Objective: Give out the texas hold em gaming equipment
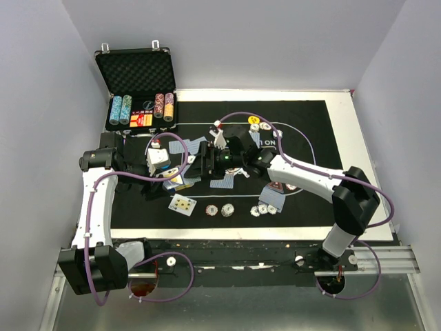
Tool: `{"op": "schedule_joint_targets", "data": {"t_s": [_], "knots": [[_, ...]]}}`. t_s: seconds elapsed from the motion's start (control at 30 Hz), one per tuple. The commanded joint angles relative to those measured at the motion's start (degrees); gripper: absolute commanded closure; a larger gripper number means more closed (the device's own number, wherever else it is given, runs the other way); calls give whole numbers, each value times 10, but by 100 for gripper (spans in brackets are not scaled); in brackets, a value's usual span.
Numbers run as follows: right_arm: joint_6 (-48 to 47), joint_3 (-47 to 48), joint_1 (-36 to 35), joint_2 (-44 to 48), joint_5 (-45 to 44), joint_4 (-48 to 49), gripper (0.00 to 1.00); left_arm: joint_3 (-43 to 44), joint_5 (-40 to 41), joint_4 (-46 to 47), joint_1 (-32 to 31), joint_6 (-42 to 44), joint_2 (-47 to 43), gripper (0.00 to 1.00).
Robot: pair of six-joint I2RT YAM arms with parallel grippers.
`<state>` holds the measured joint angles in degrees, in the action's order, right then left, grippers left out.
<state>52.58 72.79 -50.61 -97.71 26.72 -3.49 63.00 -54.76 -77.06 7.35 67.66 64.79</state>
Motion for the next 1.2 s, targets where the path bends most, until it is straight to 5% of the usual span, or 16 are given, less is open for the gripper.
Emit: {"op": "schedule_joint_targets", "data": {"t_s": [0.0, 0.67, 0.9, 1.17], "knots": [[13, -23, 1, 15, 9, 26, 23, 11, -35, -158, -2, 7, -10, 100], [37, -90, 33, 67, 0, 59, 44, 11, -37, -158, -3, 5, -12, 100], [63, -113, 41, 73, 18, 91, 66, 11, -35, -158, -2, 4, -11, 100], [90, -140, 57, 105, 36, 130, 69, 9, -34, -158, -2, 5, -7, 100]]}}
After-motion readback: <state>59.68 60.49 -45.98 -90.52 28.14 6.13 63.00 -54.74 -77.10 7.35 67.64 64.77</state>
